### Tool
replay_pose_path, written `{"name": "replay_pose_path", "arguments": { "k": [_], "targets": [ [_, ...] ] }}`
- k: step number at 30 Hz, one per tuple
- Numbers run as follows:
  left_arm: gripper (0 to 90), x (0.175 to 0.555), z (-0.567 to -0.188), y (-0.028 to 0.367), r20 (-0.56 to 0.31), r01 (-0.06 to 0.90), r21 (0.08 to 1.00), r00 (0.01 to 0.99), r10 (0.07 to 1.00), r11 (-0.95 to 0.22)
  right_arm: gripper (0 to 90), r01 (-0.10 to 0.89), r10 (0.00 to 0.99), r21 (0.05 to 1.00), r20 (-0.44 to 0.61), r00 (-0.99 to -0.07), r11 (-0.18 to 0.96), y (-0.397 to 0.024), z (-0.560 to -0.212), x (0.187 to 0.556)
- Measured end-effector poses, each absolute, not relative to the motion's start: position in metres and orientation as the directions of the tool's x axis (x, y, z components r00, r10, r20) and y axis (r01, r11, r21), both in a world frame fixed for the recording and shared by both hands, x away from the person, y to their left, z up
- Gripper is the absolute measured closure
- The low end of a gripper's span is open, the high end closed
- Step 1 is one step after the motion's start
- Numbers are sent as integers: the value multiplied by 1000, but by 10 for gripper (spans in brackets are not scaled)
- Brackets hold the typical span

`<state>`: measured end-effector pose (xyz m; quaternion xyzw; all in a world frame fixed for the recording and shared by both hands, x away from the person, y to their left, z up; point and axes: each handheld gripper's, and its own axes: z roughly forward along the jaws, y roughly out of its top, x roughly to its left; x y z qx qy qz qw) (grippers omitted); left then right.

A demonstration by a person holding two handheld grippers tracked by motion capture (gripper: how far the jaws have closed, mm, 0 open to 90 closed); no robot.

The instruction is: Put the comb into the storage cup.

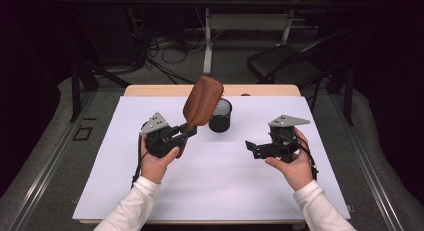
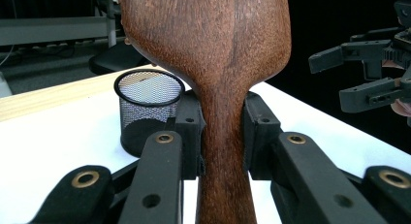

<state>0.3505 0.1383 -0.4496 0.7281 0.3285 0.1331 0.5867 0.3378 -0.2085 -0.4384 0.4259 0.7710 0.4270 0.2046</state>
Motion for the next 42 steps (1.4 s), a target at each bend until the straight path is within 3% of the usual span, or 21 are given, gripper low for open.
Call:
{"name": "replay_pose_path", "arguments": {
  "k": [21, 42],
  "targets": [
    [726, 351, -451, 139, -191, 322, 942, 749, 635, -95, 5, 505, 793, 822, 115, -599, 263, -189, -424, 358],
    [726, 352, -454, 140, -196, 322, 943, 746, 636, -87, 49, 579, 734, 802, 303, -607, 148, -169, -404, 387]
  ]
}}
